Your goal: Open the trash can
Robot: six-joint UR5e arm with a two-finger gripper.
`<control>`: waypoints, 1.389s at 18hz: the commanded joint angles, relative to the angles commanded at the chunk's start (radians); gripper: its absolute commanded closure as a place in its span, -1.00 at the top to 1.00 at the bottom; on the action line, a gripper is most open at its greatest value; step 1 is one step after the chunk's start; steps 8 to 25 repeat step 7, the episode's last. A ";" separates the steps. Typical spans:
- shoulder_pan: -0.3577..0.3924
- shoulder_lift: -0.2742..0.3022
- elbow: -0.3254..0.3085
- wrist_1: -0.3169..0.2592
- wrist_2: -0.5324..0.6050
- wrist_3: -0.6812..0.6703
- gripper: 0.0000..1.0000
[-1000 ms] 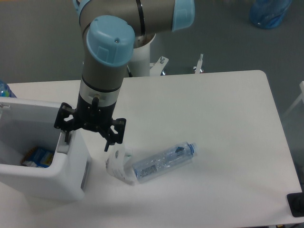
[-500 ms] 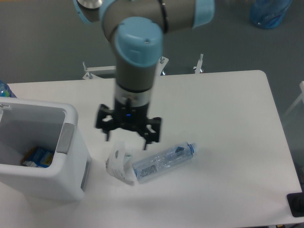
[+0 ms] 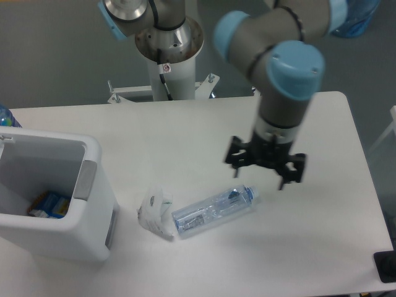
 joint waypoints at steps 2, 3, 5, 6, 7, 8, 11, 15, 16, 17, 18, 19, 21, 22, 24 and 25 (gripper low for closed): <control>0.037 -0.011 0.002 0.028 0.000 0.095 1.00; 0.048 -0.021 0.002 0.038 0.000 0.140 1.00; 0.049 -0.031 0.003 0.052 0.003 0.215 1.00; 0.049 -0.032 0.005 0.052 0.005 0.229 1.00; 0.049 -0.034 0.006 0.054 0.005 0.232 1.00; 0.049 -0.034 0.006 0.054 0.005 0.232 1.00; 0.049 -0.034 0.006 0.054 0.005 0.232 1.00; 0.049 -0.034 0.006 0.054 0.005 0.232 1.00; 0.049 -0.034 0.006 0.054 0.005 0.232 1.00; 0.049 -0.034 0.006 0.054 0.005 0.232 1.00; 0.049 -0.034 0.006 0.054 0.005 0.232 1.00; 0.049 -0.034 0.006 0.054 0.005 0.232 1.00; 0.049 -0.034 0.006 0.054 0.005 0.232 1.00; 0.049 -0.034 0.006 0.054 0.005 0.232 1.00; 0.049 -0.034 0.006 0.054 0.005 0.232 1.00; 0.049 -0.034 0.006 0.054 0.005 0.232 1.00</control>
